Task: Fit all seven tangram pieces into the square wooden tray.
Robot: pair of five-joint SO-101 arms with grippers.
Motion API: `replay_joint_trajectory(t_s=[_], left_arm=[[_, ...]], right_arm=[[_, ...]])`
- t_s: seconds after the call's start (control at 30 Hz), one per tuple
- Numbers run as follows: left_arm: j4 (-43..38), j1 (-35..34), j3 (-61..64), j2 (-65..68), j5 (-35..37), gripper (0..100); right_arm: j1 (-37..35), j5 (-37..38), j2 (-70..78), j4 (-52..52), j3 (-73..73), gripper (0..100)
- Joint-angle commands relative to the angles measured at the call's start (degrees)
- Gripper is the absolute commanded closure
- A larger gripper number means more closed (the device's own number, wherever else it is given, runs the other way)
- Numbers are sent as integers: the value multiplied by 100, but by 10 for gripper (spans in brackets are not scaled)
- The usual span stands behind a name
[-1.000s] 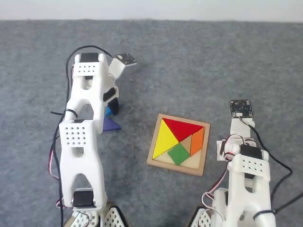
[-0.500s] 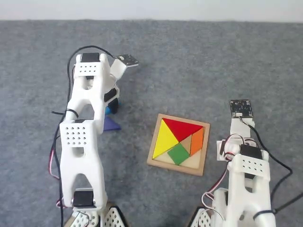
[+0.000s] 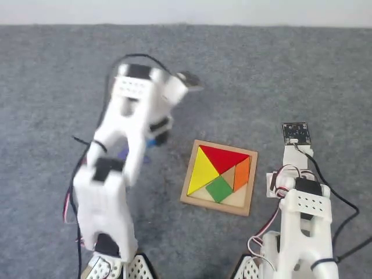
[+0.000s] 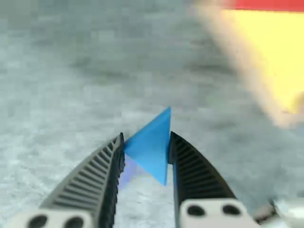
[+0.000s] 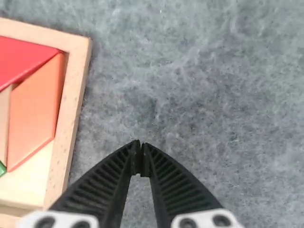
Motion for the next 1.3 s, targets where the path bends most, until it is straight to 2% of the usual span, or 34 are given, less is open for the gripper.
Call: replay_joint_trajectory(t_s=[0.0,0.1,0.2,0.4,0.57,0.9,1.1,1.27], left_arm=[[-835,870,2158,-2189,70,934],[-1679,1459,3626,-2936,62,933],[-2268,1855,4242,-3024,62,933],[-2716,2400,4374,-3015,97,933],[-3130,2514,4338,-2418,202,934],[-3147,2673,4013,-1829,229,928],[-3138,2716,4022,-1829,211,824],[-2945,2716,3916,-1829,202,808]], right_arm=[[-4,-18,22,75,-255,987],[92,-18,31,145,-299,987],[268,-44,31,163,-343,987],[505,-70,31,145,-360,987],[875,-202,22,171,-492,987],[963,-229,22,154,-510,987],[954,-220,22,145,-501,987],[954,-211,22,145,-492,987]])
